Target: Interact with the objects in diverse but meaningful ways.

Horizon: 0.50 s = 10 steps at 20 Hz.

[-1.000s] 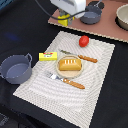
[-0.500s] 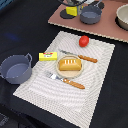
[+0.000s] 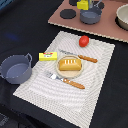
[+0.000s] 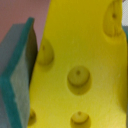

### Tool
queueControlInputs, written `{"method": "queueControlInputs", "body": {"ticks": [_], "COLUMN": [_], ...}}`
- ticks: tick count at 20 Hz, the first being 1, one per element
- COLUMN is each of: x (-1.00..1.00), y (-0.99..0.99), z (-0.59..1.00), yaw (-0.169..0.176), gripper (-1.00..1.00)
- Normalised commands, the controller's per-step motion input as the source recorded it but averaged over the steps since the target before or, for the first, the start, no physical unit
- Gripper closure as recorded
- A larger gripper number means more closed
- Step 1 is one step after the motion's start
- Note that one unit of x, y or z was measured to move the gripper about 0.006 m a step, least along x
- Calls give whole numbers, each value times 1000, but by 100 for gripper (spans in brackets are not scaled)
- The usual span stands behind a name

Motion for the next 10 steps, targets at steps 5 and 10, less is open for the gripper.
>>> {"method": "queueControlInputs", "body": {"ticks": [5, 10], "x": [888, 483], "y": [503, 518], "z": [121, -23], "yaw": [0, 9], "gripper": [100, 100]}}
